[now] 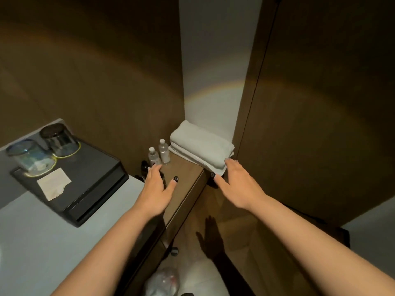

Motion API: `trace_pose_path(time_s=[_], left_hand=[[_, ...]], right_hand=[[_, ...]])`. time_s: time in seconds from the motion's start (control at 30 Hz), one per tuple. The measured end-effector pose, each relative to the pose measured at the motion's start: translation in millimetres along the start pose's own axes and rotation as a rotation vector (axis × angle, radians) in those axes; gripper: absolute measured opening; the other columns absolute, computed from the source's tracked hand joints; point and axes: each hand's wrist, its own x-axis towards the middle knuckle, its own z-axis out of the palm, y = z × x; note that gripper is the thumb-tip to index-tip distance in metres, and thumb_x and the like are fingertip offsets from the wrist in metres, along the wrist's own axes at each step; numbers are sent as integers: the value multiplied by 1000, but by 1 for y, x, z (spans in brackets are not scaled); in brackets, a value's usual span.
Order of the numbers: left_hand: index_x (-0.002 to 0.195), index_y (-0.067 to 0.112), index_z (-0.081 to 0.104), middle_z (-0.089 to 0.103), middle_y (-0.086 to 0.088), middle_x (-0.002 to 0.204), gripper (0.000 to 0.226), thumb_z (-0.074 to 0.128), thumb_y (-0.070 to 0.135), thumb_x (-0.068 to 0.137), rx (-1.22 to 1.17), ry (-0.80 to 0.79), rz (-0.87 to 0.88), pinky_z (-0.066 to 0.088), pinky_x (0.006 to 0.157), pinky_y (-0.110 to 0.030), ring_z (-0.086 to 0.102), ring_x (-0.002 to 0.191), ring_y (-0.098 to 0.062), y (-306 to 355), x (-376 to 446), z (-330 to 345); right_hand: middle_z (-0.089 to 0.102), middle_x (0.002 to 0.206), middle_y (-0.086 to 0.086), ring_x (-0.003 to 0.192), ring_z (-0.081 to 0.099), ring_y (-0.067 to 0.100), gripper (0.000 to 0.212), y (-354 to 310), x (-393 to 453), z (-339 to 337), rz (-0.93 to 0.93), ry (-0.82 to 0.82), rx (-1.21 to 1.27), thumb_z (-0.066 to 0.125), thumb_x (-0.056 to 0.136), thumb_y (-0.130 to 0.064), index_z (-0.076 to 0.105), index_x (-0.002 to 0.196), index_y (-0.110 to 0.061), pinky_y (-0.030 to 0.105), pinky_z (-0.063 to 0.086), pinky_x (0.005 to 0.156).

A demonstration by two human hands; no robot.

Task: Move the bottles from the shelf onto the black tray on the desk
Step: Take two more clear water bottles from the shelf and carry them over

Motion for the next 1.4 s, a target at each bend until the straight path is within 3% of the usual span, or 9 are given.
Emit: trace_pose_path(time_s=[0.3, 0.4, 0.53, 0.7, 0.8, 0.97, 1.13, 1.3, 1.4], left_hand=[[147, 10, 17, 19, -10, 156, 67, 52, 31, 94, -87, 41, -107, 18, 117, -44, 14, 145, -26, -13, 145, -2], [136, 5, 35, 37, -17, 141, 57, 56, 29, 89, -129, 109, -188, 26, 113, -45, 32, 136, -33, -15, 197, -6], [117, 1, 49, 57, -16, 110, 78, 42, 69, 78, -65, 83, -209, 48, 91, -50, 58, 100, -33, -60, 269, 7], [141, 4, 33, 42, -13, 141, 70, 50, 49, 91, -6, 82, -249, 33, 110, -40, 41, 131, -29, -35, 301, -7], [149, 8, 19, 23, -11, 155, 69, 50, 36, 94, 4, 34, -302, 25, 115, -46, 24, 142, -29, -41, 326, -2], [130, 5, 47, 47, -18, 136, 40, 56, 7, 91, -24, 166, -453, 31, 110, -45, 40, 130, -37, -55, 372, 20], [148, 11, 20, 23, -9, 155, 65, 53, 27, 95, -87, 192, -603, 22, 117, -37, 24, 143, -25, -92, 402, 56], [146, 13, 24, 37, -11, 147, 61, 53, 26, 94, -179, 317, -736, 37, 103, -32, 47, 127, -29, -122, 425, 90], [147, 10, 24, 34, -9, 149, 61, 53, 22, 95, -193, 358, -735, 30, 105, -25, 39, 133, -22, -144, 439, 106]], right_hand=[[20, 157, 10, 145, 14, 20, 64, 12, 161, 3, -47, -101, 3, 36, 99, -41, 16, 149, -7, 31, 16, 115], [26, 154, 10, 142, 22, 22, 61, 7, 216, 0, -11, -127, -8, 37, 98, -42, 22, 147, -8, 34, 22, 113], [36, 148, 11, 135, 34, 25, 57, 5, 282, 3, -36, -123, -8, 42, 97, -41, 30, 142, -7, 34, 30, 107], [8, 160, 4, 147, 7, 18, 67, 14, 349, 23, -30, -247, 22, 35, 98, -47, 10, 151, -15, 34, 11, 117], [11, 160, 3, 147, 10, 19, 66, 19, 391, 29, -73, -271, 3, 35, 98, -47, 10, 151, -17, 35, 13, 117], [10, 160, 1, 147, 10, 18, 67, 36, 469, 57, -131, -420, 55, 33, 97, -50, 10, 152, -20, 36, 16, 116], [8, 160, 1, 147, 7, 17, 67, 57, 538, 104, -215, -617, 34, 32, 97, -51, 9, 152, -21, 34, 14, 116], [30, 153, 6, 140, 29, 20, 56, 67, 579, 150, -264, -611, 172, 37, 98, -41, 25, 148, -18, 29, 25, 110], [41, 146, 8, 134, 40, 20, 57, 72, 593, 181, -261, -605, 244, 38, 96, -43, 32, 145, -15, 28, 33, 106]])
